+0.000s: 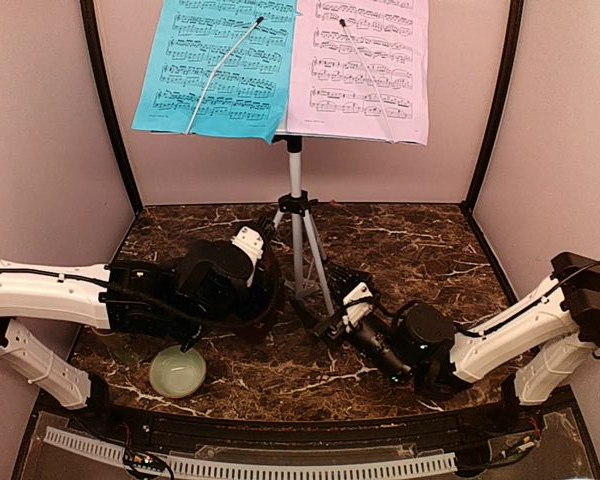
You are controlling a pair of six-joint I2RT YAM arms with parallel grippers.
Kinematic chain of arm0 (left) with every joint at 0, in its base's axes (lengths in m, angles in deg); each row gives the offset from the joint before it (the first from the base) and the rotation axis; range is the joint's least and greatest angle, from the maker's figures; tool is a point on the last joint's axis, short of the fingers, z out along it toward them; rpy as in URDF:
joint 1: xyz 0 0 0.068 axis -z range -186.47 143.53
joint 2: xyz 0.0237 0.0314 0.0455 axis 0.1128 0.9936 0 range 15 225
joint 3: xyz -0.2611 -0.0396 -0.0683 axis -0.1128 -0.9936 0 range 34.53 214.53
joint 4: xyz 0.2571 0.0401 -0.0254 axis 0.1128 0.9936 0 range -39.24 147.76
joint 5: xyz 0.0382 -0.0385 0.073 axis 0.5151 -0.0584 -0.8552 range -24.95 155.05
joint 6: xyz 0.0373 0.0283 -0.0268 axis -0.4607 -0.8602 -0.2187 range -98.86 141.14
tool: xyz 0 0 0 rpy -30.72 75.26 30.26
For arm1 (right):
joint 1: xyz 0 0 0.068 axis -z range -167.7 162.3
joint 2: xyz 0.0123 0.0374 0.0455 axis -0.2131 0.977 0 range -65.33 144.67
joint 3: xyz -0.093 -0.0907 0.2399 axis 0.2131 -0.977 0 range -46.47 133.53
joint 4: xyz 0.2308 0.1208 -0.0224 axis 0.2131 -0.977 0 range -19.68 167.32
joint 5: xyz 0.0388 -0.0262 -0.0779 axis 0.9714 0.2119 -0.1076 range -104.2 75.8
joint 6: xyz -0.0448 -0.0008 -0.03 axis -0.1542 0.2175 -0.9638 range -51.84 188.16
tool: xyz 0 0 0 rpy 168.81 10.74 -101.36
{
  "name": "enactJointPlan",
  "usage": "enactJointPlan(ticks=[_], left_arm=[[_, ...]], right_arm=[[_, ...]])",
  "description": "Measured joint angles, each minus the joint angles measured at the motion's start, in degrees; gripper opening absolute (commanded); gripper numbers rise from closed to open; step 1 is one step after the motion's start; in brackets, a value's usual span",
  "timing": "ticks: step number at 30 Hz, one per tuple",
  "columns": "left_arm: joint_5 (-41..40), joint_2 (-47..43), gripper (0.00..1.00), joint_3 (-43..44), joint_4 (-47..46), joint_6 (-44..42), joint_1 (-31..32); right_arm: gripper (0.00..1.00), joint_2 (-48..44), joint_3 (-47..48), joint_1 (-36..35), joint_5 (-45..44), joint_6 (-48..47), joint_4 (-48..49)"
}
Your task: Set up the instrument practice props
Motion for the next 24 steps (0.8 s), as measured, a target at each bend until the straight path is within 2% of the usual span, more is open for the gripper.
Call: enactJointPlan(ticks=[5,9,19,24], left_arm=[[2.71,-0.15,0.00,-6.40,-9.60,-2.25,-1.36],[6.10,-0.07,0.00,-9.94,-15.28,-2.86,-2.58],[11.06,4.35,0.00,-11.43,-26.77,-3.56,-4.57],[12.59,8.96,0.00,-11.43,-27.98,-3.50,-4.85]], right_arm=[[0.95,-5.88,-1.77,-0.31,-0.35,6.69,-9.33],[0.97,-9.92,-2.71,-0.35,-0.63,11.91,-17.73],[1.00,-18.01,-3.50,2.60,2.64,23.19,-34.71],[1.00,-22.25,-4.28,6.60,5.31,29.09,-40.17]])
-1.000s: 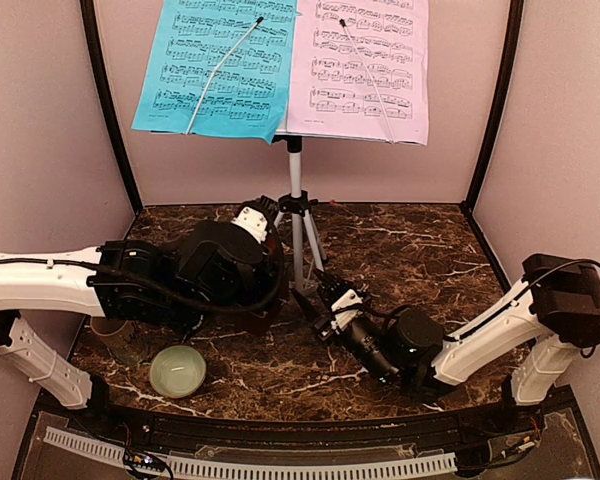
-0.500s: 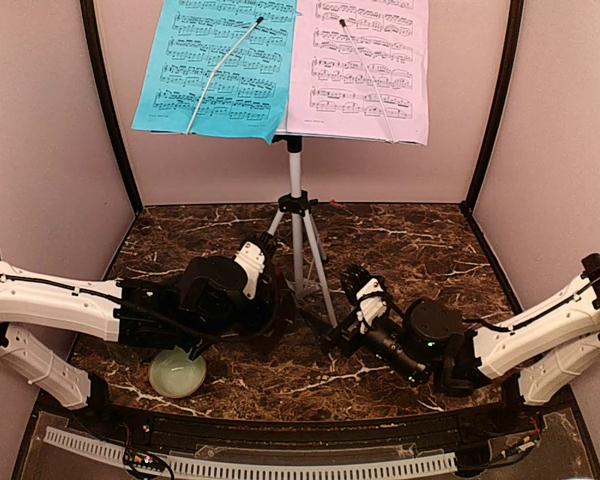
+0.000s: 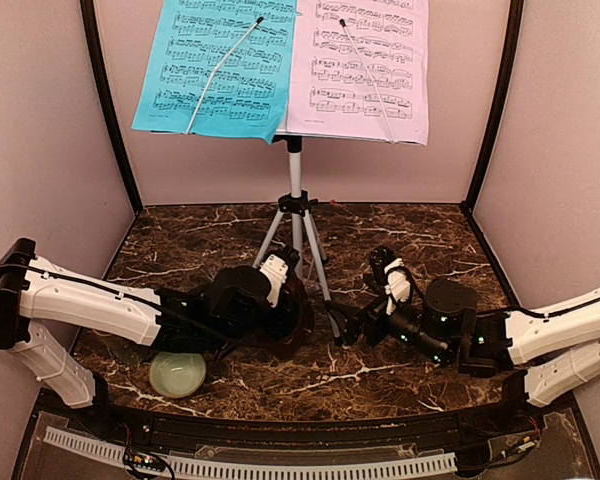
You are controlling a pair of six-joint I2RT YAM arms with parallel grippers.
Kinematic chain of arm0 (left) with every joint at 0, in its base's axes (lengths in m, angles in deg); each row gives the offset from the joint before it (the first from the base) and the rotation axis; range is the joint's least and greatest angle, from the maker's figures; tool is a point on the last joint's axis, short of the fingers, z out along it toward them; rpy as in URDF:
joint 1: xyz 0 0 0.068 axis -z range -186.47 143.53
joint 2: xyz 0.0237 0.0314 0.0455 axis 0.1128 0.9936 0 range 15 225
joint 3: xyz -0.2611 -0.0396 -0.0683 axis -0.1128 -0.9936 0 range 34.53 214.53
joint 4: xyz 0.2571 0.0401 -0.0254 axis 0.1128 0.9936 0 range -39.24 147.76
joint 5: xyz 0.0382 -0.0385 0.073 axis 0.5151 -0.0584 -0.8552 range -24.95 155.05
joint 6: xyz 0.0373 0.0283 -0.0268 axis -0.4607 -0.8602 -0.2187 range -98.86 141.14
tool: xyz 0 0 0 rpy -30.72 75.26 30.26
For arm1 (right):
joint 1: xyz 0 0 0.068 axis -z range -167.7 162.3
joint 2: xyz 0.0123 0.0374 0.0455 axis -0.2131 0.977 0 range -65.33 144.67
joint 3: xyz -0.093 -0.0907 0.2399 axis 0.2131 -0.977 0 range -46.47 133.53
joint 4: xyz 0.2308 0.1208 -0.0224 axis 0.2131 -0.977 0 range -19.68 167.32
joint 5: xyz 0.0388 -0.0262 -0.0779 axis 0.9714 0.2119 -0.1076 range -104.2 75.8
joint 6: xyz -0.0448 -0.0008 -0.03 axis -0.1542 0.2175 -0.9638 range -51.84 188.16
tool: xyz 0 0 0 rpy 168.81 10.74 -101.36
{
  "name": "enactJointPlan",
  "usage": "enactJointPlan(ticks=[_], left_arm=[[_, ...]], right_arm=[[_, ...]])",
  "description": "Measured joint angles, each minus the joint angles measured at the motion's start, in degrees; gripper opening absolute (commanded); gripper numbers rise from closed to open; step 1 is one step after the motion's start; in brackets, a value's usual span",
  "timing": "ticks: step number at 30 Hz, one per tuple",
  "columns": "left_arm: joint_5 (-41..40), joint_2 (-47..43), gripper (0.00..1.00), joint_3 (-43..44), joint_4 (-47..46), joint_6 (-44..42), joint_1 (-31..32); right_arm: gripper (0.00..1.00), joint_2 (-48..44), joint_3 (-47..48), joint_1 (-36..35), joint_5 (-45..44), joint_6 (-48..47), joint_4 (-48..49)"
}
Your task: Set up the instrument practice props
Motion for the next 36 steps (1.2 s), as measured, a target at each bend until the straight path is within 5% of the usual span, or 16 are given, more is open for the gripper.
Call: enactJointPlan(ticks=[4,7,15,25,36], left_arm=[[1.22,2.86,0.00,0.04,0.31,0.33,-0.24],[2.01,3.72,0.09,0.20,0.98,1.11,-0.39],[5.27,5.11,0.43,2.21,3.72,4.28,-1.73],[10.60,2.99,0.99,2.05,4.74,5.99,-3.41],[15.02,-11.04,0.94,-6.93,1.97,3.37,-3.50]], right_arm=[[1.00,-1.53,-0.15,3.30,3.15,4.24,-2.47],[1.00,-1.55,-0.15,5.07,5.49,6.86,-4.11],[1.00,-0.07,1.38,7.41,8.46,11.32,-8.46],[1.00,3.65,10.64,7.87,11.54,11.91,-15.63],[1.00,8.20,16.72,8.13,12.02,15.91,-21.33]])
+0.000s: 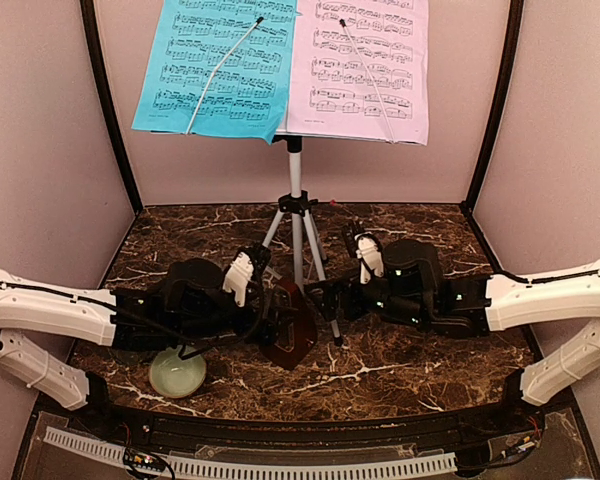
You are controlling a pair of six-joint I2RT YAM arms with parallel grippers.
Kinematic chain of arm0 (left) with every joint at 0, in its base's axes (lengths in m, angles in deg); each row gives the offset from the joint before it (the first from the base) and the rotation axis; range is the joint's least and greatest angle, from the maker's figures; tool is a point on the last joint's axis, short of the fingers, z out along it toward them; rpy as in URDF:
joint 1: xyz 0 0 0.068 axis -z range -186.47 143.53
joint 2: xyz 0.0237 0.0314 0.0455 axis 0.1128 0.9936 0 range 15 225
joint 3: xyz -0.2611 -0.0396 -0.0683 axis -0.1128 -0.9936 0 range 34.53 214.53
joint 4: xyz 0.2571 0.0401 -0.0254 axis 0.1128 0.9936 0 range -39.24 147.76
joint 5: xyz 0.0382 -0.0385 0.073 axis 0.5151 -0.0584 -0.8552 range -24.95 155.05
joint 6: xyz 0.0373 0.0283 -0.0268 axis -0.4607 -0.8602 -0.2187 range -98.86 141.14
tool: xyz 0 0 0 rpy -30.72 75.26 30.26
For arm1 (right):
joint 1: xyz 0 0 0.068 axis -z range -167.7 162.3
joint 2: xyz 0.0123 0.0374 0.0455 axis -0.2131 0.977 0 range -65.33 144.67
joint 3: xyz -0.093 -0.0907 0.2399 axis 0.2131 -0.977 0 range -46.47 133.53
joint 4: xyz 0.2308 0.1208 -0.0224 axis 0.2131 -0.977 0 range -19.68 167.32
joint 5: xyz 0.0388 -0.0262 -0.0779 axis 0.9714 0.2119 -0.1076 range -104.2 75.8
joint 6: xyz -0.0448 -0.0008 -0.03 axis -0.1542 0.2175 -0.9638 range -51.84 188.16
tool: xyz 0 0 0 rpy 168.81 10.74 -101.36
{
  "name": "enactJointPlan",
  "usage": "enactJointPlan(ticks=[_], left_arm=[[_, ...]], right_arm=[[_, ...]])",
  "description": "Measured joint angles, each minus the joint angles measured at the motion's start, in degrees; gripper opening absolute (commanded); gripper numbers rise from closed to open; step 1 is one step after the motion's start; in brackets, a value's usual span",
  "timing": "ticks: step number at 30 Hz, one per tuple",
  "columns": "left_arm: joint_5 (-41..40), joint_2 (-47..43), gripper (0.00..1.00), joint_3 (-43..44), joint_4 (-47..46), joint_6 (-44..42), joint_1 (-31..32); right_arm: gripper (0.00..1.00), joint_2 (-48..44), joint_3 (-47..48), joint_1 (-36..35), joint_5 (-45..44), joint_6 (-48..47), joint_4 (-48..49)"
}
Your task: Set up the instrument practice props
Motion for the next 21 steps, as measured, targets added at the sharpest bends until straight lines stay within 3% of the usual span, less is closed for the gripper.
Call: enactJointPlan(ticks=[8,21], left_arm=[[2.36,-3.98,0.79,-8.59,-6.99,-2.86,-0.02],[2.05,-0.98,0.68,-8.87,-15.23,-5.90,-0.44]], right_arm=[[0.99,3.96,3.26,0.31,3.17,4.22,0.20],[0.95,7.72,3.30,4.44,11.63,10.97,5.31]])
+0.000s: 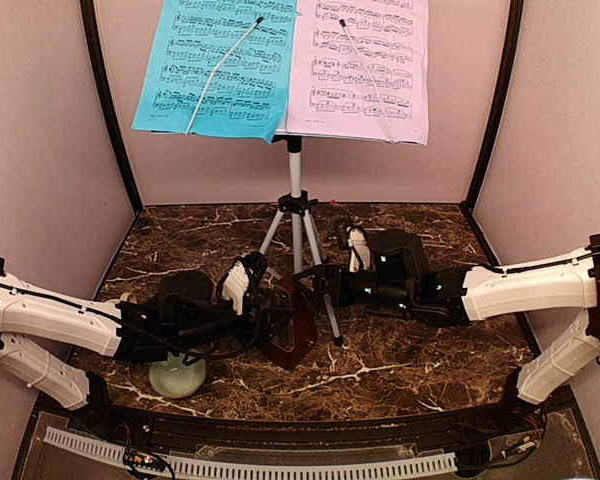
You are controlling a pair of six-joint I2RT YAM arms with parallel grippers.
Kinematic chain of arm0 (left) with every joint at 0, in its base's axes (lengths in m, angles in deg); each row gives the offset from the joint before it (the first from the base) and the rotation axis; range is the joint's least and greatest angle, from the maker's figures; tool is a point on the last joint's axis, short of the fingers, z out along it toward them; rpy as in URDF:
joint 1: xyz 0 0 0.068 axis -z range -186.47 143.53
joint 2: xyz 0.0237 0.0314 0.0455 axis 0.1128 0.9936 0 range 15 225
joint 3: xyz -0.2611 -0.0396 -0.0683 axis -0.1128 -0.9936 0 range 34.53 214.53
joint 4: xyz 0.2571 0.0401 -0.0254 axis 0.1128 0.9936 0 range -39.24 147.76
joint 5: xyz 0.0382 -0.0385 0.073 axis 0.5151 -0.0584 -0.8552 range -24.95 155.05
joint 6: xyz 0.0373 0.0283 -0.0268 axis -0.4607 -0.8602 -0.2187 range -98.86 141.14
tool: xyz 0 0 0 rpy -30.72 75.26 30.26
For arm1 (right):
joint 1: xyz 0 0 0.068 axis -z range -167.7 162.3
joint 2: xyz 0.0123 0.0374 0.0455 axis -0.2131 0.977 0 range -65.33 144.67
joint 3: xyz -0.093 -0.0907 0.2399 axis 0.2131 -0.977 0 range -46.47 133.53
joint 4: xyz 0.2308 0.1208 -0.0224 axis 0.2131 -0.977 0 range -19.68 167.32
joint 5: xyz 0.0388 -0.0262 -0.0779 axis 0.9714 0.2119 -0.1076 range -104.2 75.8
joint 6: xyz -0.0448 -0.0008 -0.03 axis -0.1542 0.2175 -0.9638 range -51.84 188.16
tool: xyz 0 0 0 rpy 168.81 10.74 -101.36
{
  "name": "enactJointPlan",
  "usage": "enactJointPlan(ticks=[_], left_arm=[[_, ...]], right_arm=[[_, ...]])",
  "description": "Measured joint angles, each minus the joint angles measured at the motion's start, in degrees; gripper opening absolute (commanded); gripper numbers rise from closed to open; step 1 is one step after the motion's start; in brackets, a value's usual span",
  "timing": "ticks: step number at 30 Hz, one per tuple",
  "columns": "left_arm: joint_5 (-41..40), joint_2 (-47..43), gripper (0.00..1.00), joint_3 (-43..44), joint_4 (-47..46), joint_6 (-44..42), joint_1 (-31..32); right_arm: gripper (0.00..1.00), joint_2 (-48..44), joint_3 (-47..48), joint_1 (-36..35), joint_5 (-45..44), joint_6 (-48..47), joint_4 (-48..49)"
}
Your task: Set up the instrument practice props
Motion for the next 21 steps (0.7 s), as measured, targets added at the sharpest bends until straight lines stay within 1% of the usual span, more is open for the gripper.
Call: enactJointPlan(ticks=[12,15,21], left_arm=[[-0.59,1.14,0.59,1.07,-0.57,-0.55,-1.20],[-0.59,1.64,0.55,1.66,-0.63,-0.68,-1.20],[-0.55,2.45,0.49,2.62,-0.98,-1.07,-1.20]], right_arm=[[0.93,1.90,0.96,0.37,1.84,0.92,1.90],[0.91,2.27,1.05,0.37,2.10,1.05,2.38],[0.90,2.12,1.05,0.39,1.81,1.09,2.25]])
